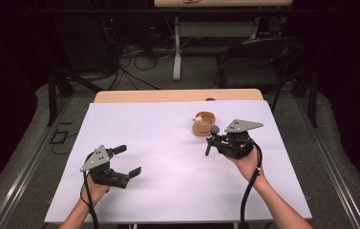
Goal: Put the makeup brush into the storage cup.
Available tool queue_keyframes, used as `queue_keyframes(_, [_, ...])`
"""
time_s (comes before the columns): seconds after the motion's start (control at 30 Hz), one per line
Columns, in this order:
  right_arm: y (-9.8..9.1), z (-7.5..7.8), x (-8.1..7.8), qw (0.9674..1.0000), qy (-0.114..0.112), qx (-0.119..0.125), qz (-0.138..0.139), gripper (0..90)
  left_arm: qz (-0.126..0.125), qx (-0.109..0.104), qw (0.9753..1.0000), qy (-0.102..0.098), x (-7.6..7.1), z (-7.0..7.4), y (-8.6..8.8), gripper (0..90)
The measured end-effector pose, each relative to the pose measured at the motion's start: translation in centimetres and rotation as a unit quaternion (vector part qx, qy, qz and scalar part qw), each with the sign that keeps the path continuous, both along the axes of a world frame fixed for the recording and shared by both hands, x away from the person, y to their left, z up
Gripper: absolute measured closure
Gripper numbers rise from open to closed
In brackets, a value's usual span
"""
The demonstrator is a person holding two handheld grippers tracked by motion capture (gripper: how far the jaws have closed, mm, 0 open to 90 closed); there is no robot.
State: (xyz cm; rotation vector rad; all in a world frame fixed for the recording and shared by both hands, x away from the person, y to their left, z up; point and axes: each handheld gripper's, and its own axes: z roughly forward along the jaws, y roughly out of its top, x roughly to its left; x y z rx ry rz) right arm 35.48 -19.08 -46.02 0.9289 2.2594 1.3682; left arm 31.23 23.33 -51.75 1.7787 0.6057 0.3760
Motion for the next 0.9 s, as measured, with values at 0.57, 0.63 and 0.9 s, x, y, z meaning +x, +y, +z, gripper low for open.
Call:
queue_keyframes(0.57, [-1.5,0.3,1.1,0.9994,0.011,-0.010,-0.031,77.5,0.018,-0.001,0.9998,-0.003,-0.3,-0.1,1.4,0.0])
queue_keyframes(0.63, [-1.6,0.4,1.2,0.9993,0.010,-0.012,-0.034,77.5,0.019,0.001,0.9998,-0.003,-0.3,-0.1,1.4,0.0])
queue_keyframes(0.9, [-2.0,0.4,1.9,0.9987,0.015,-0.019,-0.044,77.5,0.014,-0.002,0.9999,-0.002,-0.3,0.0,1.4,0.0])
